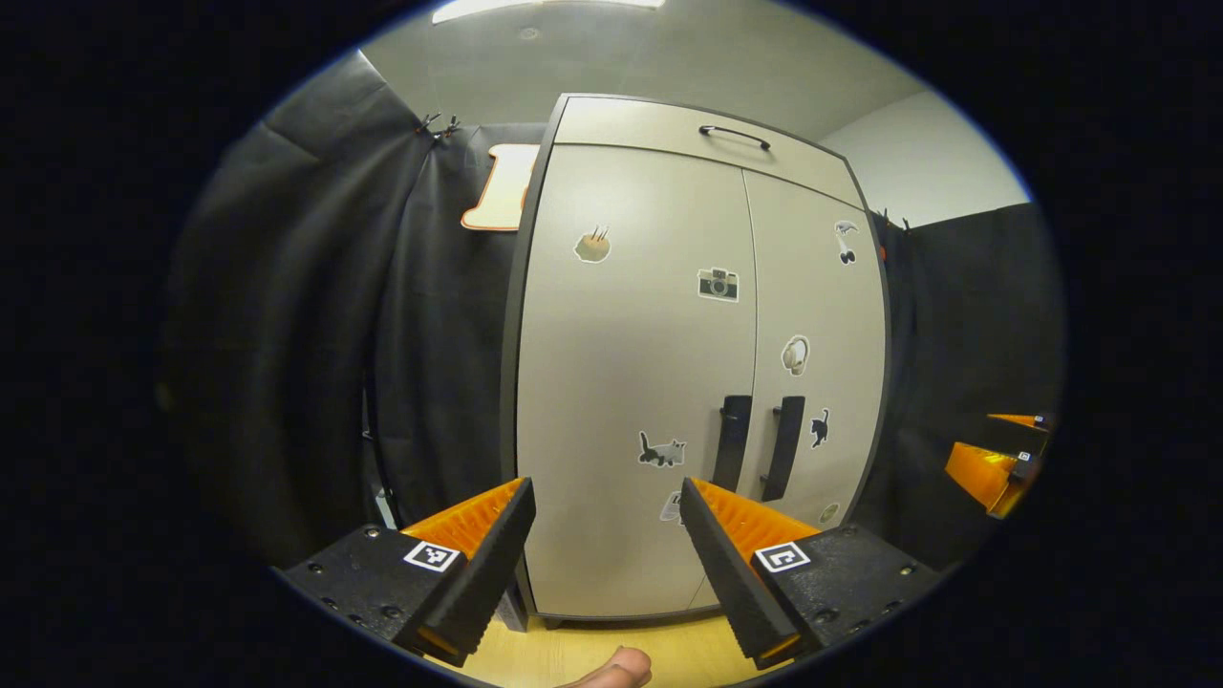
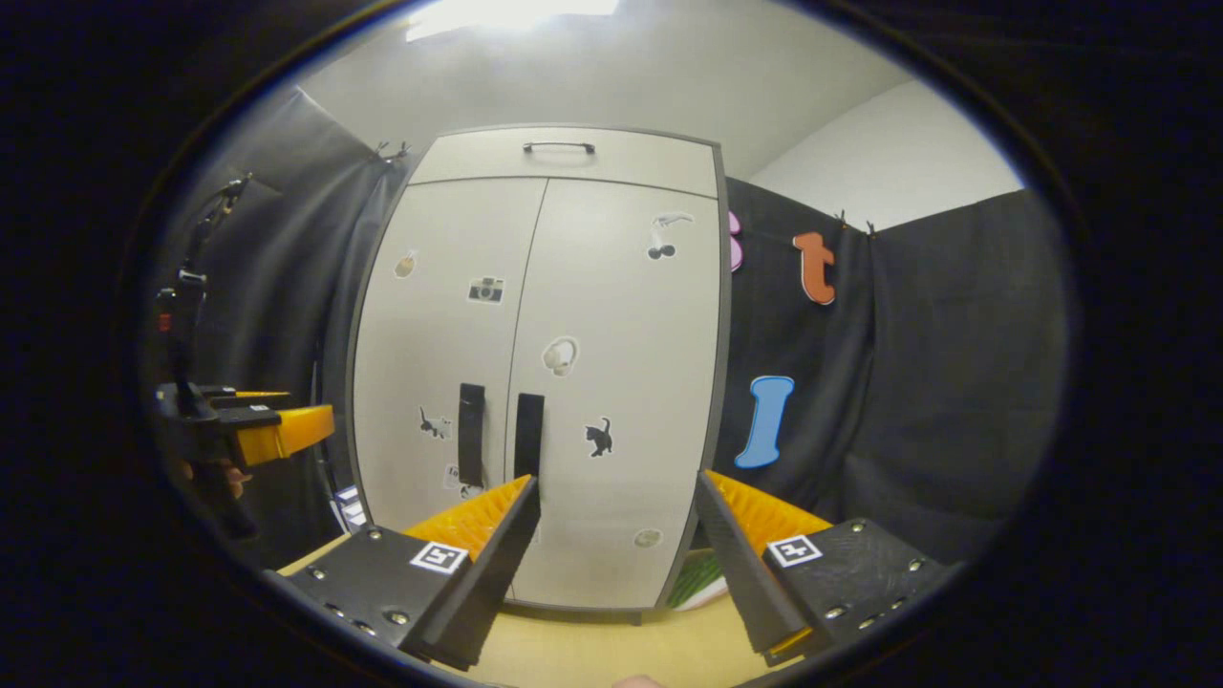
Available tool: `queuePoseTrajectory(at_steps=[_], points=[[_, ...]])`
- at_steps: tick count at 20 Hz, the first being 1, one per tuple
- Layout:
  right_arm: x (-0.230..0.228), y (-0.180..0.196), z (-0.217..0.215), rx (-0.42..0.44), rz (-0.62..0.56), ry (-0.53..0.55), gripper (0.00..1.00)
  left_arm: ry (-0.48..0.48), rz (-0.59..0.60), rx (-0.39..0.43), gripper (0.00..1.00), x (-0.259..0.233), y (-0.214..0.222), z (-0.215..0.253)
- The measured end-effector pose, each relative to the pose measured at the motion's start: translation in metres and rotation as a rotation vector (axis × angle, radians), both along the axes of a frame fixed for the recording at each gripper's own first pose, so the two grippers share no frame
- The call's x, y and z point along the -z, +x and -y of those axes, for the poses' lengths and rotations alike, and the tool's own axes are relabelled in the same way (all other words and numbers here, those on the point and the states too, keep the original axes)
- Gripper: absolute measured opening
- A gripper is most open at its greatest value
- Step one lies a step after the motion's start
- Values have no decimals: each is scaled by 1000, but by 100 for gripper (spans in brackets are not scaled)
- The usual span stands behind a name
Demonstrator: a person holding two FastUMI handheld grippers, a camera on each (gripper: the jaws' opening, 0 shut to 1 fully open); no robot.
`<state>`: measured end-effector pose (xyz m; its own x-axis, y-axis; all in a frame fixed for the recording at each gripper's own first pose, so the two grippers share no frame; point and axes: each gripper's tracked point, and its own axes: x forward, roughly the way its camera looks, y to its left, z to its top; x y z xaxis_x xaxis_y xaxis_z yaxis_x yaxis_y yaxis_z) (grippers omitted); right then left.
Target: Grasp the bottle in the cabinet with the left hand and place it on the coaster, then close the right door with the right hand and the left door with the left hand.
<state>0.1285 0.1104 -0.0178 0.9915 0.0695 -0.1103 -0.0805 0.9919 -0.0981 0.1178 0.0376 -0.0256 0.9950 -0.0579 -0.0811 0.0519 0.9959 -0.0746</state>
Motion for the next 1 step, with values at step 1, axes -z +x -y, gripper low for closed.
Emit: queuePoseTrajectory(at_steps=[1], points=[[1, 2, -3, -7, -4, -4, 98, 0, -1, 0, 96, -1, 0, -1]])
